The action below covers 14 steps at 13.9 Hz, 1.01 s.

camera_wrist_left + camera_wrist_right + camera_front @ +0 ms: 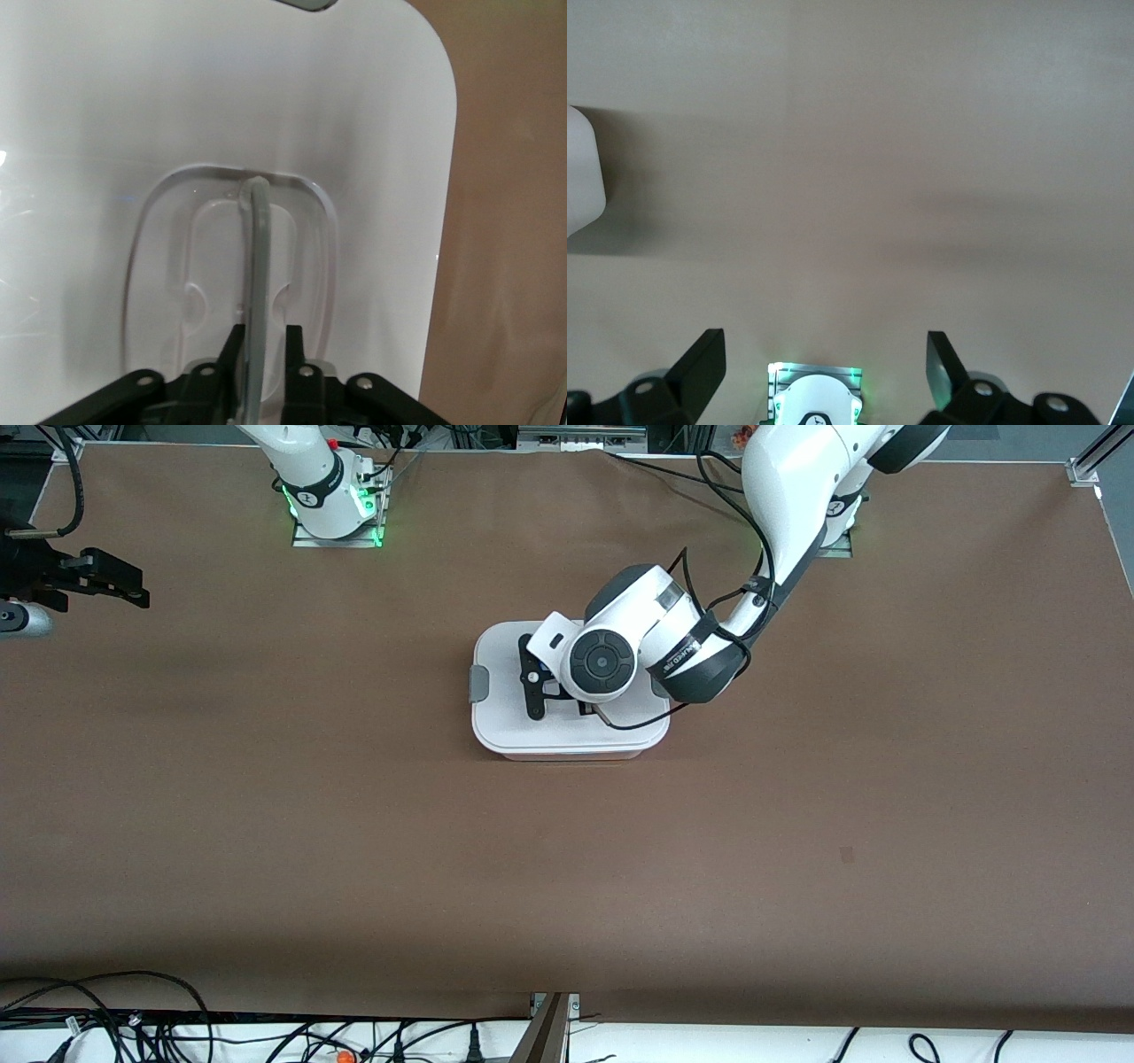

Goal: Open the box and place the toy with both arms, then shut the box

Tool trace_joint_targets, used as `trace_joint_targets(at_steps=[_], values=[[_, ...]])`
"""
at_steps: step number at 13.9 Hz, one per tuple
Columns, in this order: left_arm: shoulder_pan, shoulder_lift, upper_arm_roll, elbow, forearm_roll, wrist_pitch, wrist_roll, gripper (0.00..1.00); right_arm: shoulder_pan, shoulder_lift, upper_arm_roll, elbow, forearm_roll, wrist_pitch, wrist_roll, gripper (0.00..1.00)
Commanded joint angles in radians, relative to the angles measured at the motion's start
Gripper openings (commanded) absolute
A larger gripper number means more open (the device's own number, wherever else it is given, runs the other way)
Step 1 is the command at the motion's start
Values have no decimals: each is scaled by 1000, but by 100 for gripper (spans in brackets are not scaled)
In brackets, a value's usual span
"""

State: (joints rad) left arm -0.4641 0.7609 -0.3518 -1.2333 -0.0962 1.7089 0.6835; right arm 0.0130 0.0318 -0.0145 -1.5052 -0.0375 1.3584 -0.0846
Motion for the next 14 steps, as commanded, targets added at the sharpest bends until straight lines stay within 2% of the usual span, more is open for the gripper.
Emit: trace_joint_targets(at_steps=[1,5,9,12,14], values=[[5,-50,5,-45,23,1,5,100,4,-12,-5,-9,14,7,-1,100],[38,-141,13,-32,16,-72,-12,100,4,-12,-5,-9,14,7,-1,100],[99,-248,34,-32,29,-184,-262,100,4,-12,-5,-9,14,5,-1,100],[194,-342,45,-31,33,-241,-352,100,4,-12,-5,-7,14,7,-1,100],[269,-405,42,-34,120,-255,-360,100,4,-12,-5,-7,14,7,-1,100]])
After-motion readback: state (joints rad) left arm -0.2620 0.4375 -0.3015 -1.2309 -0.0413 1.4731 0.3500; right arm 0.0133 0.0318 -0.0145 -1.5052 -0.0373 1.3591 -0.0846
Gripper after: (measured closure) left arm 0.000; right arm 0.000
